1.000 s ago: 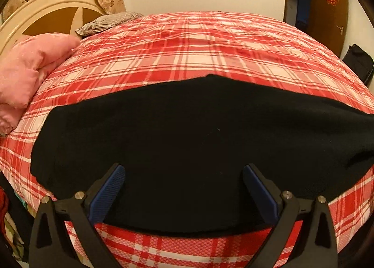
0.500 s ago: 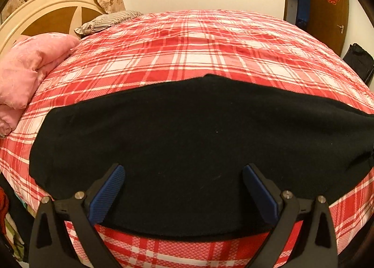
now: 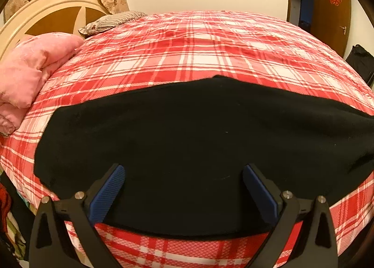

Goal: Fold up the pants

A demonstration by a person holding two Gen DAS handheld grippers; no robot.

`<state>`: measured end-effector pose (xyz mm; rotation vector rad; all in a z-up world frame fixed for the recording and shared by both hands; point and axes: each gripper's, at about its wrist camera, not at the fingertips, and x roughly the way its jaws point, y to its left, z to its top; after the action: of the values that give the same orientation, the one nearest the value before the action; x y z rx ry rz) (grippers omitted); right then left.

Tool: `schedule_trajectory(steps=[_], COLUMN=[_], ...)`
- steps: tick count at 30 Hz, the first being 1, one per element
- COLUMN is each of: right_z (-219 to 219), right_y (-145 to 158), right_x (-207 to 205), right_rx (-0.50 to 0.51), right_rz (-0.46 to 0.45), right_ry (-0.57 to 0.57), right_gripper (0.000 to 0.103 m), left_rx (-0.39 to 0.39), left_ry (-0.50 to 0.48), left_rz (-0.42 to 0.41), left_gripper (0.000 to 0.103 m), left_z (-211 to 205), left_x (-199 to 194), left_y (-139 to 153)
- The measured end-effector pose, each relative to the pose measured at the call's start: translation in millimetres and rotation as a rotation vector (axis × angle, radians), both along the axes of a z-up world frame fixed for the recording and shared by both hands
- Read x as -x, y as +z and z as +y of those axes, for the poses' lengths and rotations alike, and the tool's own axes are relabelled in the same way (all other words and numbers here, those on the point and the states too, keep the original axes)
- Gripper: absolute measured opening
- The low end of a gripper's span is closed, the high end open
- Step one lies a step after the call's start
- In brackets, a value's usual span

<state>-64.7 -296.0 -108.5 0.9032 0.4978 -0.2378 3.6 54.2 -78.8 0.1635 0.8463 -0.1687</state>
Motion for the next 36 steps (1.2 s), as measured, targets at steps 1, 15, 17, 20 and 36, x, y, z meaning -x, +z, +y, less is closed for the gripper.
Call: schedule_trajectory(steps=[1, 15, 17, 20, 36], right_z=[-7, 28, 15, 8, 74], right_y=[-4, -3, -5, -21, -24], right_x=[-1, -36, -26, -19, -77], right_rx=[-0.052, -0.08, -0.099, -0.197, -0.298], right_rz=[-0.048, -0.206, -0.228, -0.229, -0.259], right_ry=[-0.012, 0.311, 0.207, 0.181, 0.489], right_gripper=[0.051, 0.053, 0.053, 0.053, 0.053], left_rx=[0.006, 0.031, 0.026, 0.018, 0.014], left_ry=[0.008, 0.02, 0.019, 0.018, 0.016], left_rz=[0.002, 0.027, 0.027, 0.027, 0.026], left_gripper=[0.103, 0.103, 0.103, 0.103, 0.103], left_z=[2, 6, 6, 5, 7], left_x=[-1, -4, -4, -5, -4], left_y=[-1, -3, -3, -3, -2])
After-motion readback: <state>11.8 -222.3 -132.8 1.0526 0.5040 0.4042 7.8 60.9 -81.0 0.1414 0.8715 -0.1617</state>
